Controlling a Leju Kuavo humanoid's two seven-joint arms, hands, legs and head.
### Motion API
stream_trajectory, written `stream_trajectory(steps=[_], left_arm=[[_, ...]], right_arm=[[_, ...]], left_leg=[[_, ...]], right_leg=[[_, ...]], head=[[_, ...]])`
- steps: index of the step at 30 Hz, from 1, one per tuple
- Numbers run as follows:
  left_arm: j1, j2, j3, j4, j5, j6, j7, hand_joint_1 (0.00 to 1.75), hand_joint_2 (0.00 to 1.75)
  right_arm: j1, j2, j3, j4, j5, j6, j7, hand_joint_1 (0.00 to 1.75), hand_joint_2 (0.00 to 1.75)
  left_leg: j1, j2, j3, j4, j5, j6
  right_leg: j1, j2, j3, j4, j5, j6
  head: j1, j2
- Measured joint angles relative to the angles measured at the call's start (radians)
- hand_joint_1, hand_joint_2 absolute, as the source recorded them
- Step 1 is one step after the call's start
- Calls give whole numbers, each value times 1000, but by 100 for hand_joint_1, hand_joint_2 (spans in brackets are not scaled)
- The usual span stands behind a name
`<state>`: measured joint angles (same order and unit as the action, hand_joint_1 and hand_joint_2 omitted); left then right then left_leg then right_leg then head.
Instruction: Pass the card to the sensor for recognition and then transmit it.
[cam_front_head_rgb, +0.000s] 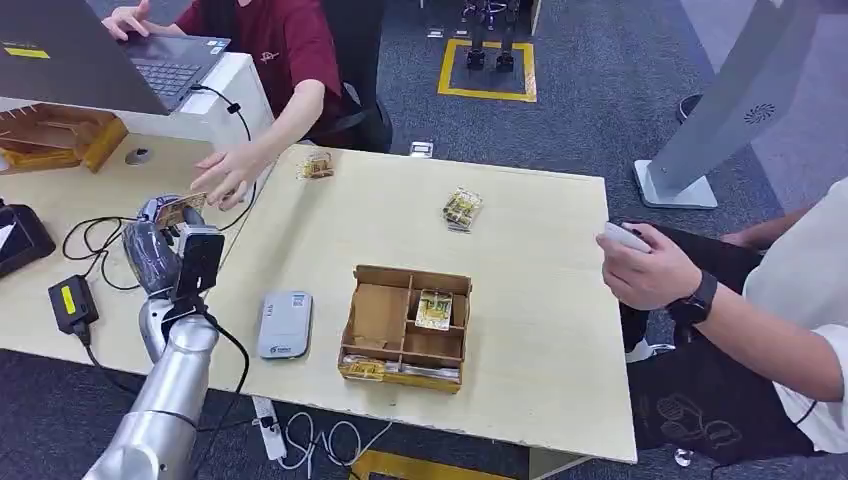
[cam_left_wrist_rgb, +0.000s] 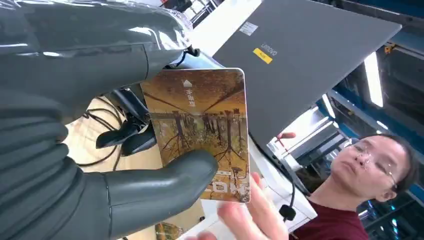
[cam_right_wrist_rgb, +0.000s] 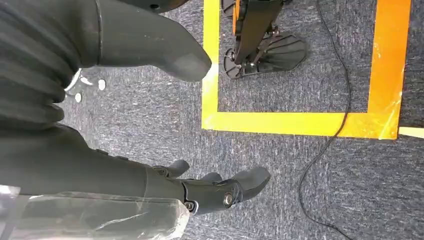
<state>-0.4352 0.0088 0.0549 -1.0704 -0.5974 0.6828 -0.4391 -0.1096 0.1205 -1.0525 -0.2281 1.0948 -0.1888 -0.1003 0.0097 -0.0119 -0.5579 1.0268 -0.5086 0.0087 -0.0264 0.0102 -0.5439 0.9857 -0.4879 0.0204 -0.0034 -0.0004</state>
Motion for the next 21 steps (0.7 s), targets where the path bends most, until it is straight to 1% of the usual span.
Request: stream_trajectory(steps=[6, 7, 12, 15, 17, 18, 19, 21], left_arm=[[-8, -17, 17, 26, -14, 0, -7, 175, 175], [-8, -19, 17, 29, -16, 0, -11, 0, 175], [-8, -21, 16, 42, 29, -3, -9, 0, 175], [-7, -22, 7, 47, 101, -31, 33, 0, 175], [-4, -22, -8, 49, 138, -70, 55, 0, 175], [-2, -22, -20, 49, 157, -100, 75, 0, 175], [4, -22, -35, 47, 168, -146, 104, 0, 175], [29, -17, -82, 16, 179, -217, 142, 0, 175]], right_arm=[[1, 2, 0, 1, -6, -3, 0, 0, 175], [1, 2, 0, 1, -6, -3, 0, 0, 0], [2, 2, 0, 2, -9, -2, -1, 0, 0], [3, 2, 0, 2, -19, -3, -3, 0, 0], [6, 2, 0, 2, -25, -3, -6, 0, 0], [7, 2, 0, 2, -31, -3, -7, 0, 0], [10, 2, 0, 2, -38, -5, -9, 0, 0], [17, 2, 0, 2, -45, -5, -16, 0, 0]], left_leg=[[0, 0, 0, 0, 0, 0], [0, 0, 0, 0, 0, 0], [0, 0, 0, 0, 0, 0], [0, 0, 0, 0, 0, 0], [0, 0, 0, 0, 0, 0], [0, 0, 0, 0, 0, 0], [0, 0, 0, 0, 0, 0], [0, 0, -1, 0, -1, 1]], right_leg=[[0, 0, 0, 0, 0, 0], [0, 0, 0, 0, 0, 0], [0, 1, -1, 0, 0, 0], [0, 1, -1, 0, 0, 0], [0, 0, -1, 0, 0, 0], [0, 0, -1, 0, 0, 0], [0, 0, -1, 0, 0, 0], [0, 0, -1, 0, 0, 0]], head=[[0, 0], [0, 0], [0, 0], [0, 0], [0, 0], [0, 0], [0, 0], [0, 0]])
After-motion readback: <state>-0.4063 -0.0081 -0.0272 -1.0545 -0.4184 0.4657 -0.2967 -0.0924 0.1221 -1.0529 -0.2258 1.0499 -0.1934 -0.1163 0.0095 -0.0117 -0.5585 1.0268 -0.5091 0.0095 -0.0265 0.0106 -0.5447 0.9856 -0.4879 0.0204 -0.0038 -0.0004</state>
